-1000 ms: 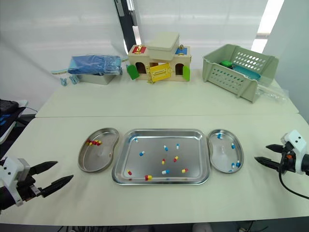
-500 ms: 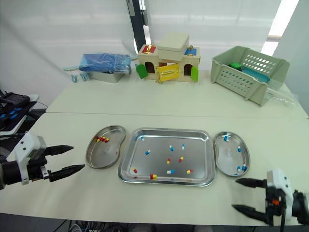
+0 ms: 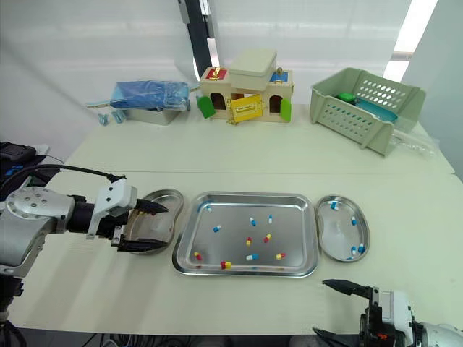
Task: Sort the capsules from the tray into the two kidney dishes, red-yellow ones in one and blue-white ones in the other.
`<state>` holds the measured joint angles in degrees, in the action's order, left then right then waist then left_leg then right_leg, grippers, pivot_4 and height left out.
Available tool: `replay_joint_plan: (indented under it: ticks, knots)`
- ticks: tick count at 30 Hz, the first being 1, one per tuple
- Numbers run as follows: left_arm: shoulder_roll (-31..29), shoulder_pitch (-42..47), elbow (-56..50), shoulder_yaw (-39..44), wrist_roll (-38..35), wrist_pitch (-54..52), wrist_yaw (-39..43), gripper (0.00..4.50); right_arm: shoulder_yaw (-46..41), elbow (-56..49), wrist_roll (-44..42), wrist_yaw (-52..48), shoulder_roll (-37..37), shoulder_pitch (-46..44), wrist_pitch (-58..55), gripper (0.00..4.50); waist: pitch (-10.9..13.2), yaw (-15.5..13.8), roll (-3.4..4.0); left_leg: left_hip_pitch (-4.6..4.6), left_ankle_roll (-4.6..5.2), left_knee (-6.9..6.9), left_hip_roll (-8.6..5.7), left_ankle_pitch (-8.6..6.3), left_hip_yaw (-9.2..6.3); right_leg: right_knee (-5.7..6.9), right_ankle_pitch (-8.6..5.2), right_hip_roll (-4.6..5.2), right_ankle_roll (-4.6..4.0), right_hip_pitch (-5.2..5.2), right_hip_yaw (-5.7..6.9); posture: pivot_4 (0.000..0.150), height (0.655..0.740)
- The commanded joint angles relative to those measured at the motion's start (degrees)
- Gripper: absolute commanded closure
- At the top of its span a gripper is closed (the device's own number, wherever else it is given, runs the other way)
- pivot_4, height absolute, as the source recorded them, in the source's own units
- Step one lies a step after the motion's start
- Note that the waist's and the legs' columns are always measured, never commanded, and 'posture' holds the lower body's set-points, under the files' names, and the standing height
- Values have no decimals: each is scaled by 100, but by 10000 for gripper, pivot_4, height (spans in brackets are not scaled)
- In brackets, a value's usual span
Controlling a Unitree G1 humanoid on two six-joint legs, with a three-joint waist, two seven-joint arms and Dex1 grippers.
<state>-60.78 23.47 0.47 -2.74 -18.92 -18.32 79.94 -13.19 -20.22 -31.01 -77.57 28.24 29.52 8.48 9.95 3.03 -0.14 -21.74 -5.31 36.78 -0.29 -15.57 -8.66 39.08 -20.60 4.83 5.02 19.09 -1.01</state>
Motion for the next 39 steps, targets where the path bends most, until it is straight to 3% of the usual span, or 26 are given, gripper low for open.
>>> replay_joint_plan:
  ticks: [1,17,27,31,34,39]
  knots:
    - [70,150,80,-236,138,239,330,0,105,109,-129,-78,-75,-40,372,356,0,8,0,-1,0,0,0,0,0,0,0,0,0,0,1,1500,7400]
    - [623,1082,556,-1282,1015,776,948,0,420,463,-164,3,-121,-238,1092,356,0,8,-1,-2,-1,8,-1,1,-8,2,0,0,0,-1,6,1500,7400]
    - [1071,1913,1552,-2285,1775,2505,1256,0,581,407,-107,276,-34,-429,1021,356,0,10,-1,-4,-8,11,-3,5,-10,0,0,0,0,-3,9,1500,7400]
    - [1112,2206,1744,-2844,1747,2918,1256,8727,597,396,-67,369,-1,-411,1032,0,0,11,-1,-4,-6,12,-3,4,-11,1,0,0,0,-4,9,1500,7400]
    - [1145,2439,1871,-3146,1706,3100,1256,18495,618,371,-56,417,17,-375,1058,0,1,11,-2,-5,-4,13,-3,3,-12,2,0,0,0,-4,9,1500,7400]
    - [1182,2705,2109,-3567,1793,3425,1256,18495,675,300,-13,533,-2,-309,1085,0,1,19,-1,-4,-4,14,-4,3,-13,2,0,0,0,-4,9,1500,7400]
